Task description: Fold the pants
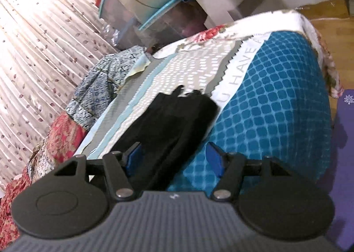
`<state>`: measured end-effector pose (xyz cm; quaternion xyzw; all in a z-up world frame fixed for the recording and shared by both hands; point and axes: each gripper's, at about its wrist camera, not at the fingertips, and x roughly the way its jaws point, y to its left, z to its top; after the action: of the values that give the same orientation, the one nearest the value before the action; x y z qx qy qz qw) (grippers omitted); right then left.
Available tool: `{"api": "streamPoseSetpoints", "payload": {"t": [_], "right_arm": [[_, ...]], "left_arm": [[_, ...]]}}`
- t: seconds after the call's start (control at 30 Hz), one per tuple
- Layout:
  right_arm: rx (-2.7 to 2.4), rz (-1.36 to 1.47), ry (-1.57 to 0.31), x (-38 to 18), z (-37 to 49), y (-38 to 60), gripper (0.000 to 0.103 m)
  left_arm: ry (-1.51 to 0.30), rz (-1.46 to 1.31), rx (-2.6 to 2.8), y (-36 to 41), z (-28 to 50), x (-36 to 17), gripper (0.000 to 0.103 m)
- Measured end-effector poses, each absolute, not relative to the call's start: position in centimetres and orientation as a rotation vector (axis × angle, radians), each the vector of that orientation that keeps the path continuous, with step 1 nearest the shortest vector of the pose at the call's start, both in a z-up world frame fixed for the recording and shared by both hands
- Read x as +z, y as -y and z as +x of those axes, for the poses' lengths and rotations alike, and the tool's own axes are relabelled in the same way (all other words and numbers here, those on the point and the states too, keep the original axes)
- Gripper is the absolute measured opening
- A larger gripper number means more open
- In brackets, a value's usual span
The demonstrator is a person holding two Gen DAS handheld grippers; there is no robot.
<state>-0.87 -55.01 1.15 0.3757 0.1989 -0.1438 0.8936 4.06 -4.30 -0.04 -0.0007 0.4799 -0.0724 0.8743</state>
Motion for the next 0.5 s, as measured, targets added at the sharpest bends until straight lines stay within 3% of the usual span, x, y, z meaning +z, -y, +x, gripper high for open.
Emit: {"api": "streamPoseSetpoints", "payload": {"t": [0.27,0.3,0.37,0.4,0.5], "right_arm": [[-0.252,0.775,-0.391,0.8,0.6,58.9,0.064],[-0.252,0.77,-0.401,0.6,0.9,59.3,0.06],[-0.28,0.748,-0.433,0.7,1.4,59.3,0.029],[-0.285,0.75,-0.451,0.6,1.5,59.4,0.019],[-0.278,0.766,-0.456,1.0,1.2,59.2,0.014]], "left_arm": [[-1.044,-0.119,-0.131,2.5,5.5,-0.1,0.048],[-1.042,-0.12,-0.131,2.6,5.5,-0.1,0.048],[-1.041,-0.12,-0.13,2.6,5.5,-0.2,0.048],[-1.041,-0.121,-0.131,2.6,5.5,-0.2,0.048],[-1.04,-0.135,-0.132,2.3,5.4,-0.2,0.047]]}}
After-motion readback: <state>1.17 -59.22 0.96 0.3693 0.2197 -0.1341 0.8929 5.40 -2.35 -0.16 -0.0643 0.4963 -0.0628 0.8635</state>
